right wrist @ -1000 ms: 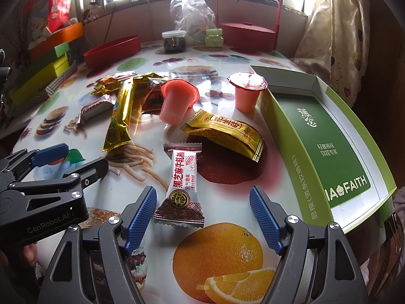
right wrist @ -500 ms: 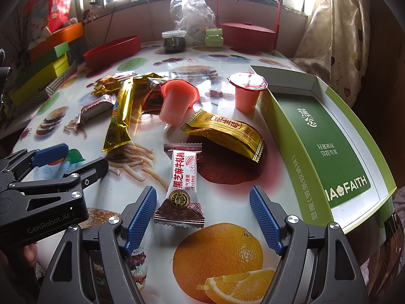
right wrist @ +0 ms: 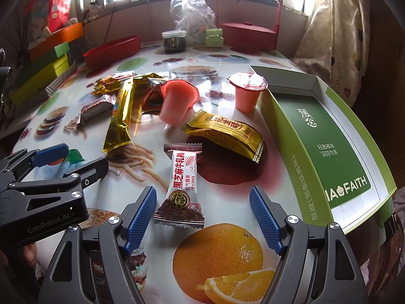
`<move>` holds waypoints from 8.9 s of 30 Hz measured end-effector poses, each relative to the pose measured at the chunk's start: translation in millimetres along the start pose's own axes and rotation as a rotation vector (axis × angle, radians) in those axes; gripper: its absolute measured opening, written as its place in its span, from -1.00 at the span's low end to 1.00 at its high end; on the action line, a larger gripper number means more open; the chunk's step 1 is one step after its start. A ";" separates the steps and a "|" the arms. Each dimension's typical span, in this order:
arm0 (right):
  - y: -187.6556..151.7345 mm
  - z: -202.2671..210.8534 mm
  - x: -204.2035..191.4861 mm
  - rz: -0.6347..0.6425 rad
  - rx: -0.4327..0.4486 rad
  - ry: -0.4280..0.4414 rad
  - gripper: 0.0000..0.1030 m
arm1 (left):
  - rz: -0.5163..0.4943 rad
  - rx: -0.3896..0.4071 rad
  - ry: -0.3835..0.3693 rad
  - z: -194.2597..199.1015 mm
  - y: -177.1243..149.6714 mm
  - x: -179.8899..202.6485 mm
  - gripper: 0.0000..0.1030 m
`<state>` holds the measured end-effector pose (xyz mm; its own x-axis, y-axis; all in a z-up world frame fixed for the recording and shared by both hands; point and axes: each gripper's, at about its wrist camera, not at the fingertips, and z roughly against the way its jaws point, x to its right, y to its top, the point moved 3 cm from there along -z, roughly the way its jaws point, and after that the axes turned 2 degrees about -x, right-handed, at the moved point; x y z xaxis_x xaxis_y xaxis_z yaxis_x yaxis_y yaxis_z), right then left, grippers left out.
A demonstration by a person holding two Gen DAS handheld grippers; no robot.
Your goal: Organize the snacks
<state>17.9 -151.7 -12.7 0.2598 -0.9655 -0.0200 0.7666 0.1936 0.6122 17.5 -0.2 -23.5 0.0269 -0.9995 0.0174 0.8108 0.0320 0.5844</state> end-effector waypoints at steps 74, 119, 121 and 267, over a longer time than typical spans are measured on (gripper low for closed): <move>44.5 14.2 10.4 -0.011 0.117 0.120 -0.63 | 0.072 0.062 -0.189 6.9 76.0 -0.9 -0.54; 43.0 42.7 163.7 -0.285 0.168 -0.091 -0.62 | -0.195 -0.024 -0.488 1.8 114.0 184.7 -0.54; 40.3 40.4 167.9 -0.291 0.161 -0.094 -0.62 | -0.204 -0.033 -0.492 -1.5 112.7 191.6 -0.54; 65.4 -38.3 21.5 0.262 -0.079 0.096 0.11 | 0.009 0.019 -0.273 -22.5 79.9 19.7 -0.16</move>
<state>96.1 -153.2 -3.4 0.5066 -0.8605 0.0541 0.7081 0.4511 0.5432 96.0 -17.3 5.3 -0.1264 -0.9626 0.2396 0.7999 0.0439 0.5985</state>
